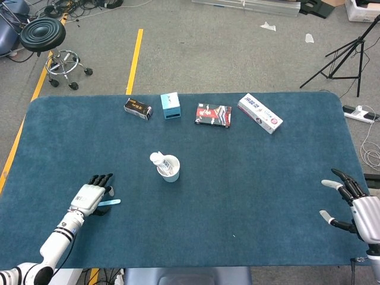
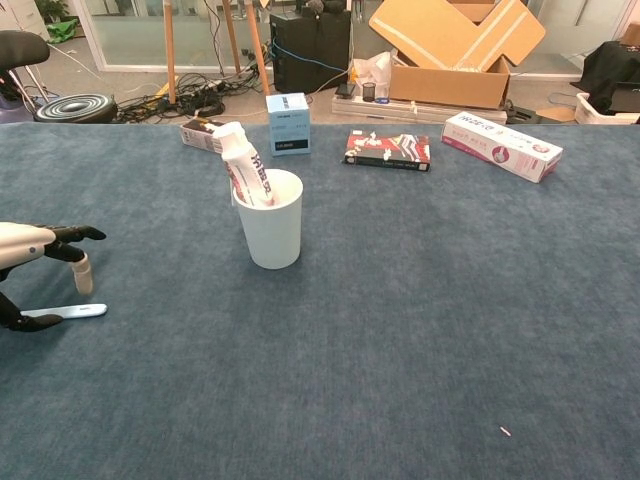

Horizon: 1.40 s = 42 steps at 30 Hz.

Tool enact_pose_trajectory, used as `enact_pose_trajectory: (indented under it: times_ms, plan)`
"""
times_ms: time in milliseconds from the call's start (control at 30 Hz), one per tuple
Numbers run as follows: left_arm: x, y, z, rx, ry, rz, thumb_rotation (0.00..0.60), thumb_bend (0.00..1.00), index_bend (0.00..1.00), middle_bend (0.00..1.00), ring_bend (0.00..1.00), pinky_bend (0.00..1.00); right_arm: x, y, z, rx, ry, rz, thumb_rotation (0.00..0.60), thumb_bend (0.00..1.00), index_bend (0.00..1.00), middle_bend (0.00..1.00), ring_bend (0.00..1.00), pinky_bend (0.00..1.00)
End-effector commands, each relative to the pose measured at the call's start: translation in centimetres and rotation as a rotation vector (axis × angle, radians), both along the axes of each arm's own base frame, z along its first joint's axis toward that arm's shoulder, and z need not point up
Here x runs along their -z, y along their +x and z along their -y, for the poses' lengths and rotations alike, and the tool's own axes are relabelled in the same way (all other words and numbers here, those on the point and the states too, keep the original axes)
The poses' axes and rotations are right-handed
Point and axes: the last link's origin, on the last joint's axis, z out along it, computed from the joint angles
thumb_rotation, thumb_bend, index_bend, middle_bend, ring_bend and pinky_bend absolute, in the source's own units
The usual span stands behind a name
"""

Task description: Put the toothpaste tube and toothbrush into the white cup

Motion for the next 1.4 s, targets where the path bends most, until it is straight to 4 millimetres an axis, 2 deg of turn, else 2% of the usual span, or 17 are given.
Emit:
enact_pose_trajectory:
  times_ms: [33, 233, 700, 1033, 1400]
  plan:
    - [0.1, -0.1, 0.1, -0.001, 0.002, -0.002, 0.6, 0.3, 0.38, 0.0, 0.0, 0.0, 0.0, 0.0, 0.0, 0.001, 0.0, 0.0, 0.6, 0.12, 0.3, 0.14, 0.16, 0.5]
    - [0.2, -0.3, 0.1, -0.004, 0.007, -0.005, 0.6, 0.3, 0.44, 0.0, 0.0, 0.0, 0.0, 0.0, 0.0, 0.002, 0.001, 0.0, 0.6, 0.12, 0.3, 0.14, 0.16, 0.5]
    - [0.6, -0.8, 0.3, 0.022, 0.015, -0.036, 0.6, 0.3, 0.44, 0.0, 0.0, 0.0, -0.1, 0.0, 0.0, 0.003, -0.001, 0.002, 0.6, 0.12, 0.3, 0.14, 0.16, 0.5]
    - [0.7, -1.1, 0.4, 0.039, 0.03, -0.051, 0.6, 0.3, 0.5, 0.0, 0.0, 0.0, 0.0, 0.0, 0.0, 0.003, 0.0, 0.001, 0.6, 0.12, 0.3, 0.14, 0.16, 0.5]
    - [0.9, -1.2, 0.5, 0.061, 0.028, -0.078, 0.6, 0.31, 0.49, 0.0, 0.0, 0.0, -0.1, 0.0, 0.0, 0.003, -0.001, 0.001, 0.6, 0.12, 0.3, 0.14, 0.16, 0.5]
